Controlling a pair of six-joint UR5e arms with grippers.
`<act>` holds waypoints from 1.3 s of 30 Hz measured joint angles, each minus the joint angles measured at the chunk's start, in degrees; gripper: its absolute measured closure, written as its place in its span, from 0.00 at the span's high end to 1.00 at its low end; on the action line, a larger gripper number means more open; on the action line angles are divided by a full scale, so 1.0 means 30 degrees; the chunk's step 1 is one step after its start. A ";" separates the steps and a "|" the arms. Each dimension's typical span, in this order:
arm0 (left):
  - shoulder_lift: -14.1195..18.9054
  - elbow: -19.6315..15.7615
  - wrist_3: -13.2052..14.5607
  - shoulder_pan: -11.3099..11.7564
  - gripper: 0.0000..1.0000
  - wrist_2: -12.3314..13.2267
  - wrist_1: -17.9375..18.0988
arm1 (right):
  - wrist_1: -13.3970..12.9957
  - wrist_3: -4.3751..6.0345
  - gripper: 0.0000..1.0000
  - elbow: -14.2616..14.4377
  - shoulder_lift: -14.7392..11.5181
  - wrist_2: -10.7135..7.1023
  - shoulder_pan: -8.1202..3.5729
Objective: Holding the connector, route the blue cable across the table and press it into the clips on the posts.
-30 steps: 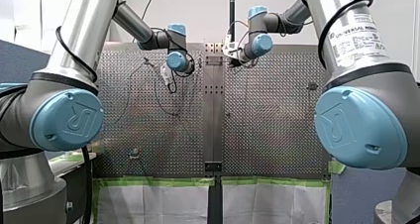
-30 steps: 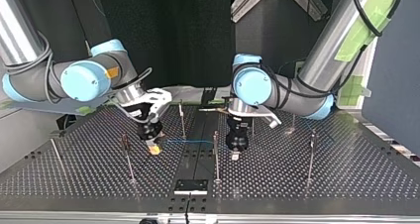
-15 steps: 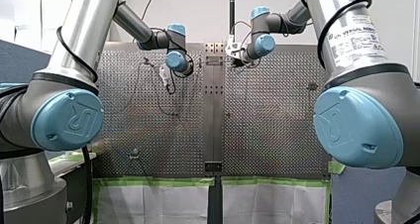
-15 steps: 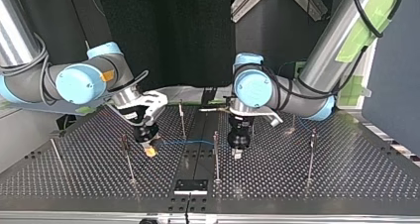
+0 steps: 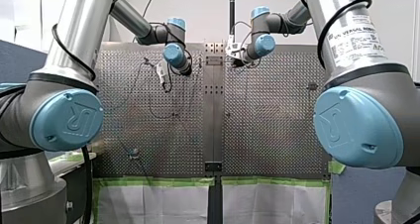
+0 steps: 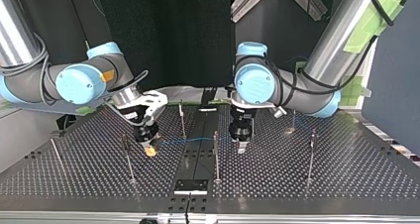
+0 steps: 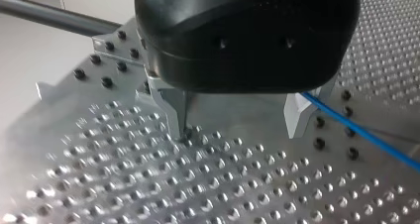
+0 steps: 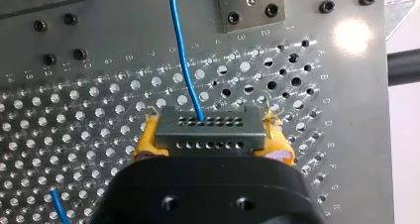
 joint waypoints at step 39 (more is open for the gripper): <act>0.3648 -0.1829 0.0192 -0.3812 1.00 -0.0143 0.0386 | 0.0255 0.0086 0.00 0.0083 -0.0373 0.0255 -0.0236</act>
